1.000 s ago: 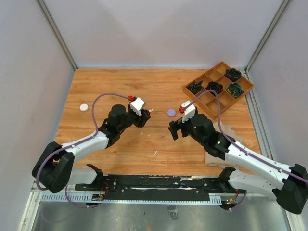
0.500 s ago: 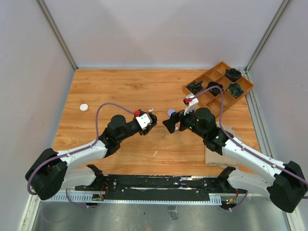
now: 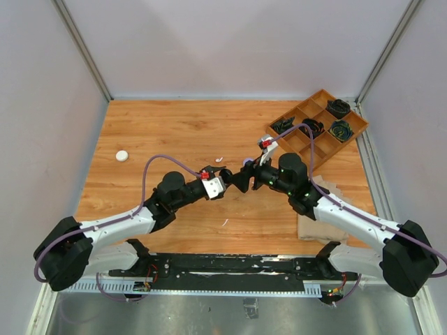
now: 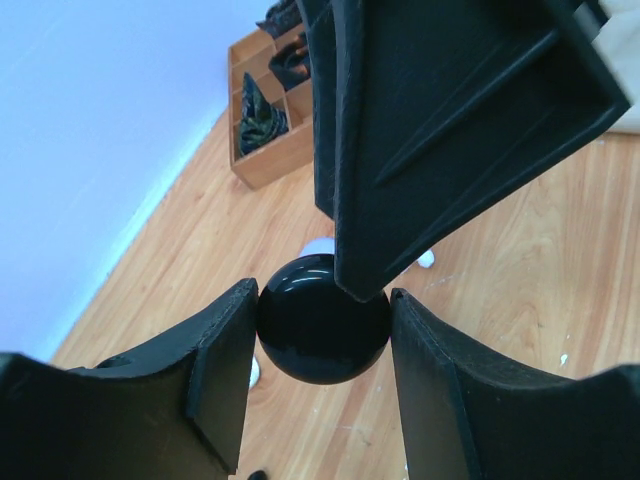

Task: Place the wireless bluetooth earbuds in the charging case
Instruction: Pick up the charging case at the center of the board.

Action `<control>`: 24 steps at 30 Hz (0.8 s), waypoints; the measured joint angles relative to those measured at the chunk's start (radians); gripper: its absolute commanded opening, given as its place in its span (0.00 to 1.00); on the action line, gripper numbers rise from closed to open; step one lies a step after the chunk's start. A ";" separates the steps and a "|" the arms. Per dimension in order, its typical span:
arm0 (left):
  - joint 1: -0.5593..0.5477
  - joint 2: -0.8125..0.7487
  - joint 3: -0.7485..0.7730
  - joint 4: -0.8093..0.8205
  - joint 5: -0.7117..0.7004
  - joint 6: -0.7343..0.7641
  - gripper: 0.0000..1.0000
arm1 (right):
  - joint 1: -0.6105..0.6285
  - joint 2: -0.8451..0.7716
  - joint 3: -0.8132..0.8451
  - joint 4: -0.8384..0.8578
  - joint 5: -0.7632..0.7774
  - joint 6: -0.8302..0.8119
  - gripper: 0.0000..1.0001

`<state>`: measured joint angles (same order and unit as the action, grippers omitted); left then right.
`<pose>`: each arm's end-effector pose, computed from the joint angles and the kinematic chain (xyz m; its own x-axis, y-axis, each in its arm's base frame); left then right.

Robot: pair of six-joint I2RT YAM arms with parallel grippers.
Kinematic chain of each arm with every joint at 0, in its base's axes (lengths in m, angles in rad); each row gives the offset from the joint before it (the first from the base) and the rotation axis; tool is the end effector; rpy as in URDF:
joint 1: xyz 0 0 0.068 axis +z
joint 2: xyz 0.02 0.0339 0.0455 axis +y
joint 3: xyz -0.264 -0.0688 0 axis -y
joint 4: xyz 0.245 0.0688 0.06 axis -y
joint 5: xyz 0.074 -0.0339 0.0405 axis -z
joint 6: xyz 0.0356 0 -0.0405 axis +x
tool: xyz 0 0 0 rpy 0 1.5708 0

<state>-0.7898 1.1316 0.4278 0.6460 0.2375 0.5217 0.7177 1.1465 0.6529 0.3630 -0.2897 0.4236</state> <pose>0.1643 -0.1776 0.2334 0.3911 0.2934 -0.8723 0.7621 0.4281 0.4857 0.1912 0.1804 0.2768 -0.4362 0.1421 -0.8886 -0.7287 0.5235 0.4415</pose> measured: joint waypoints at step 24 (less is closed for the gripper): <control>-0.060 -0.056 -0.011 0.019 -0.089 0.058 0.55 | 0.000 0.060 -0.011 0.112 -0.098 0.097 0.48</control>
<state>-0.8501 1.0760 0.4168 0.6655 0.1490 0.5800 0.7174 1.2060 0.6422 0.4751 -0.3874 0.5209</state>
